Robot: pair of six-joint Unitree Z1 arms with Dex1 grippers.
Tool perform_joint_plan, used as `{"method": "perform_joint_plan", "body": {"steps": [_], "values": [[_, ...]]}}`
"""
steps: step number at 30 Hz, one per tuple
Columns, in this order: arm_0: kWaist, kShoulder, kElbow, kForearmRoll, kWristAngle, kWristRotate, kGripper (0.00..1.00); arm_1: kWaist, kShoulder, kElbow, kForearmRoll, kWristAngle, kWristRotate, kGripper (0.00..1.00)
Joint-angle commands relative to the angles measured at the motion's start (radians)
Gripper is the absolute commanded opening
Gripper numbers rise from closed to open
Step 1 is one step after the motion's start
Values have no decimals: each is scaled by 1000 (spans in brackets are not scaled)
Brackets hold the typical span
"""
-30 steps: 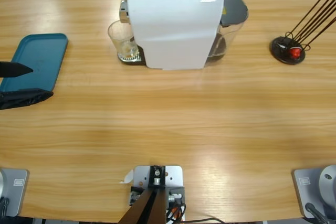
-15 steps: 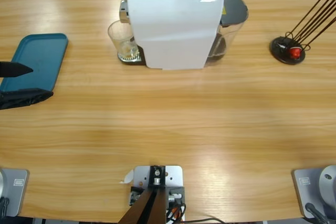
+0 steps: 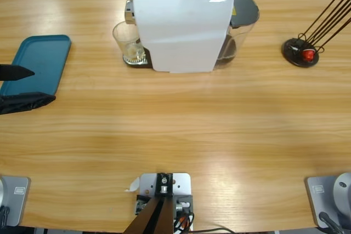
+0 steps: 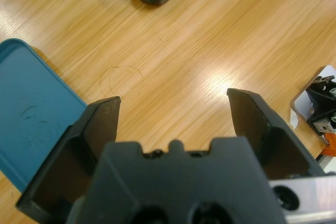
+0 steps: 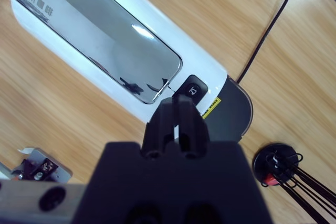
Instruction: Pour coffee
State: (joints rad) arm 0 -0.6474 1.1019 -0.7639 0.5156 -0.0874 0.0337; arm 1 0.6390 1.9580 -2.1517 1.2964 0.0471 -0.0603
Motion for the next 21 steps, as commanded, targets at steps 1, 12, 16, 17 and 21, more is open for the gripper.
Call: {"method": "perform_joint_plan", "body": {"steps": [1, 12, 16, 17, 21], "values": [[-9, 10, 37, -9, 12, -2, 891, 9, 71, -47, 21, -34, 2, 0], [-9, 10, 37, -9, 12, -1, 891, 4, 85, -54, 34, -66, 4, 0], [-9, 10, 37, -9, 12, -1, 891, -3, 85, -54, 36, -76, 5, 0], [-9, 10, 36, -9, 12, -1, 890, -5, 85, -54, 37, -80, 4, 0], [-9, 10, 37, -9, 12, -1, 892, -12, 80, -56, 41, -89, 4, 0]]}}
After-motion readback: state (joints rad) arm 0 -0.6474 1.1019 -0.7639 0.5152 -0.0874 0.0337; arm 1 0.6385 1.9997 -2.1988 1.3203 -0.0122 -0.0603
